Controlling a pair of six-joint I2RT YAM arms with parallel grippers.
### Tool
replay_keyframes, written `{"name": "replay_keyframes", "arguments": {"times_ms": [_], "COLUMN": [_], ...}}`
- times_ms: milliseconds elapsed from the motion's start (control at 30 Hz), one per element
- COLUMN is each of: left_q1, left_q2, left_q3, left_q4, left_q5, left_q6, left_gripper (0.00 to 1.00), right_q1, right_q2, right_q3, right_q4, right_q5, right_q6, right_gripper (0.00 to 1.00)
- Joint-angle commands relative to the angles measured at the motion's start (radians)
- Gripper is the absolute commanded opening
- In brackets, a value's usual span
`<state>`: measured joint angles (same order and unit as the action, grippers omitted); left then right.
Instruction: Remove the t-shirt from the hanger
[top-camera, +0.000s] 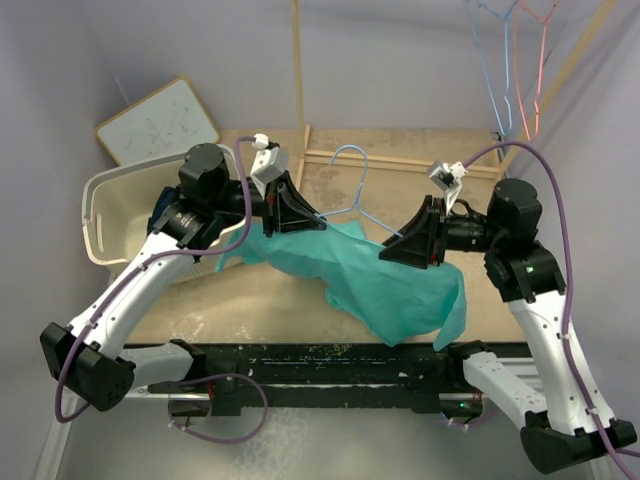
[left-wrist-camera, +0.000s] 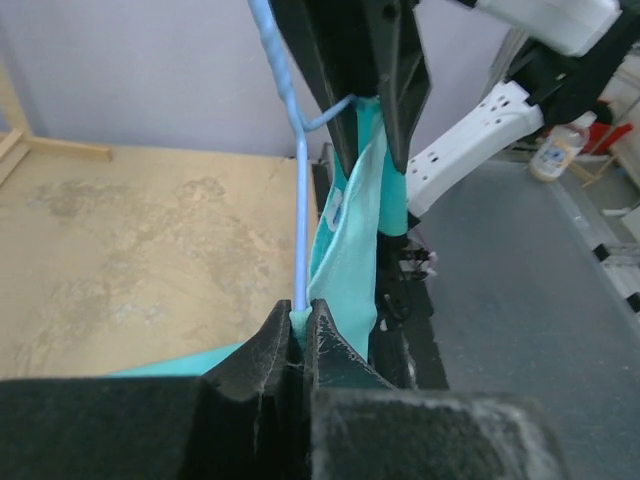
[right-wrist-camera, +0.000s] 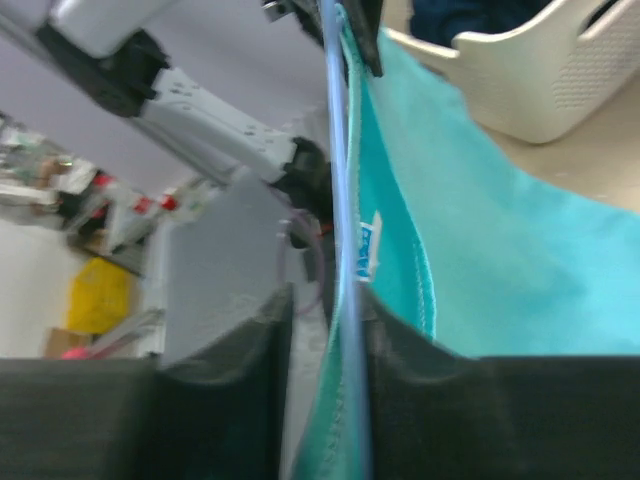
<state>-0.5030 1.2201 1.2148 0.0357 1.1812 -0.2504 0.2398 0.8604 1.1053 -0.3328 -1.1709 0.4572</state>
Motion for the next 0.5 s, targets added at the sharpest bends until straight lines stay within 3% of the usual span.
{"name": "replay_keyframes", "arguments": {"times_ms": [0, 133, 233, 467], "left_q1": [-0.003, -0.003, -0.003, -0.003], "left_q2": [-0.059, -0.125, -0.174, -0.285], "left_q3": [0.071, 0.098, 0.116, 0.147], "left_q4": [-0.171, -0.314, -0.383, -0.445], "left_q5": [-0.184, -0.419, -0.577, -0.714], "left_q6": [0.166, 0.250, 0.274, 0.297], "left_gripper": [0.00, 0.00, 0.00, 0.00], "right_q1": [0.006, 0.006, 0.006, 0.006], "right_q2": [0.013, 0.016, -0.017, -0.043], "right_q3": [0.180, 0.269, 0.271, 0.228], "right_q4": [-0.192, -0.296, -0.282, -0.281], "right_q5": [0.247, 0.622, 0.801, 0.956], "right_q6": [-0.190, -0.219, -0.213, -0.243], "right_gripper": [0.45, 0.54, 0.58, 0.61]}}
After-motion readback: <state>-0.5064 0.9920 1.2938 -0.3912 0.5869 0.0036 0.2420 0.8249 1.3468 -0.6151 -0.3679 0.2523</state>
